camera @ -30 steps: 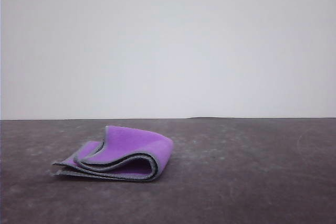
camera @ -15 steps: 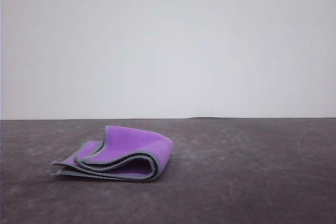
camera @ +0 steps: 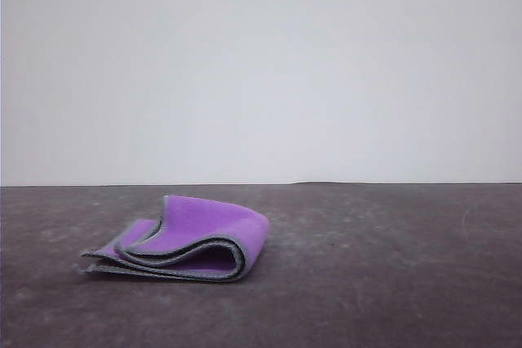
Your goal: Fold clothes
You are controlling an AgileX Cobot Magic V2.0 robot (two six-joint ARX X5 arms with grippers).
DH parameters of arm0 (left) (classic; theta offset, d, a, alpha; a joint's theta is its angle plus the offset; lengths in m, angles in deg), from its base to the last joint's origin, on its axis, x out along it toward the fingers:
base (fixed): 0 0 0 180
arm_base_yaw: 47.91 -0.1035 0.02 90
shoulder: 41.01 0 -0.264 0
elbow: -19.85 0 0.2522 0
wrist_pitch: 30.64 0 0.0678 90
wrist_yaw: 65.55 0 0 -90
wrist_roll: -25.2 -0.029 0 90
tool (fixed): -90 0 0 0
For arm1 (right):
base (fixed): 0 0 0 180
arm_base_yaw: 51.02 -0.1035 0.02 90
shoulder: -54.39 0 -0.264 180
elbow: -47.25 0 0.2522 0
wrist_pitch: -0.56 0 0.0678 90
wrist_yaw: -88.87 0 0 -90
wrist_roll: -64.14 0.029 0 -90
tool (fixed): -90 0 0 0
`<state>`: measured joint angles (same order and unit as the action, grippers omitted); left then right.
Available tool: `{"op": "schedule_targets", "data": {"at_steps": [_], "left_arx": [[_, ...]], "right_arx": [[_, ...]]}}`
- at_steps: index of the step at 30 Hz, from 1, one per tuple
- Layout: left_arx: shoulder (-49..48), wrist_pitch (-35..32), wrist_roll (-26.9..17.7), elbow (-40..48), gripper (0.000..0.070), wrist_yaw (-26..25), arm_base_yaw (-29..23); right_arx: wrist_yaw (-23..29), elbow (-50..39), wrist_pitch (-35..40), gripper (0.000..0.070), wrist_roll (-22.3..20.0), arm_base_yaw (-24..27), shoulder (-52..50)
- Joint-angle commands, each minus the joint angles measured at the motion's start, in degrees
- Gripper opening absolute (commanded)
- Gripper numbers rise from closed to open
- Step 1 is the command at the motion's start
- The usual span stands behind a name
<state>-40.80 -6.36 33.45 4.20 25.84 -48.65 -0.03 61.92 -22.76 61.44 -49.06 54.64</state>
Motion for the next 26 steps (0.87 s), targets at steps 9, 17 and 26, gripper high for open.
{"op": "schedule_targets", "data": {"at_steps": [9, 17, 26], "left_arx": [[0.04, 0.28, 0.13, 1.14, 0.0016, 0.11, -0.02], [0.04, 0.28, 0.13, 1.14, 0.0016, 0.11, -0.02], [0.04, 0.28, 0.13, 1.14, 0.0016, 0.11, -0.02]], "right_arx": [[0.02, -0.22, 0.63, 0.0009, 0.7, 0.07, -0.04], [0.02, -0.22, 0.63, 0.0009, 0.7, 0.07, -0.04], [0.02, -0.22, 0.63, 0.0009, 0.7, 0.07, -0.04]]}}
